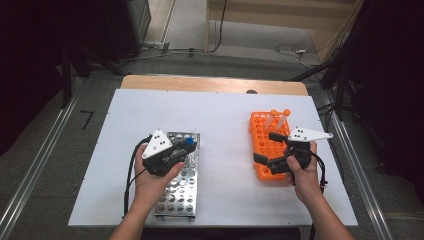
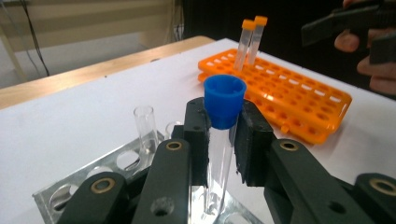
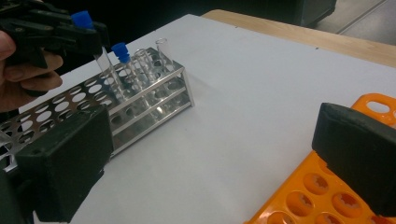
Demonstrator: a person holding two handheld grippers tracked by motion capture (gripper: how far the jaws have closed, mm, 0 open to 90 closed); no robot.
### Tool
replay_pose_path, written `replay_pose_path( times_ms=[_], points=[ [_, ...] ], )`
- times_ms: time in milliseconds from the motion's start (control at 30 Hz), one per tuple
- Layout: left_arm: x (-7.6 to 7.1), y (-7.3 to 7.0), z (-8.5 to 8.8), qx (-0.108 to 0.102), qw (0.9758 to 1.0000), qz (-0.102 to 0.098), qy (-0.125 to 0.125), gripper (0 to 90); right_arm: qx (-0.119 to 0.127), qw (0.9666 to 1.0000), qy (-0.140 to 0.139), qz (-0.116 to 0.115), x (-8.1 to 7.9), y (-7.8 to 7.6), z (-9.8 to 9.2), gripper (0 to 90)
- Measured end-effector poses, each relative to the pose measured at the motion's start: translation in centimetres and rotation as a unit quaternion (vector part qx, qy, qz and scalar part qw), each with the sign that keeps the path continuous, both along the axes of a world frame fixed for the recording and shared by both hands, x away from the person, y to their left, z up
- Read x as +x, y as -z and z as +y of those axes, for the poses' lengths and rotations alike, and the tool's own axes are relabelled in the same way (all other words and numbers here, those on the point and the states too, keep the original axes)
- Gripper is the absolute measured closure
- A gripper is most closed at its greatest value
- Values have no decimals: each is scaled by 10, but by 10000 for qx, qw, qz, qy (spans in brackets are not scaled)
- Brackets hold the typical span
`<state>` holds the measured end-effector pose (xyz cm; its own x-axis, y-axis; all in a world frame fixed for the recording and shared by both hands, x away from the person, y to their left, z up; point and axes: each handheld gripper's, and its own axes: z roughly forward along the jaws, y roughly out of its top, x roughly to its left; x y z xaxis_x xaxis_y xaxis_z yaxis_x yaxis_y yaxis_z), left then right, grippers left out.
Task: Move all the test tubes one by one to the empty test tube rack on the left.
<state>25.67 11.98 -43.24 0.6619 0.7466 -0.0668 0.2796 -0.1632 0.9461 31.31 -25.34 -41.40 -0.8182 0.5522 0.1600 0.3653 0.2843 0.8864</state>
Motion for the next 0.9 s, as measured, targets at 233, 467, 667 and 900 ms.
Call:
replay_pose_path(
  times_ms=[233, 467, 667, 900],
  points=[
    [0, 3, -4, 263, 9996, 64, 36, 764, 21, 9999, 125, -6, 3, 0, -7, 0],
    [0, 4, -2, 256, 9994, 233, 99, 758, 32, 9997, 248, 6, 6, -1, -17, 0],
    [-1, 2, -2, 147, 9996, 186, 167, 706, 61, 9993, 377, -50, 9, -2, -24, 0],
    [-2, -2, 2, -173, 9989, 200, 396, 480, 60, 9981, 620, 5, 17, -2, -37, 0]
  ],
)
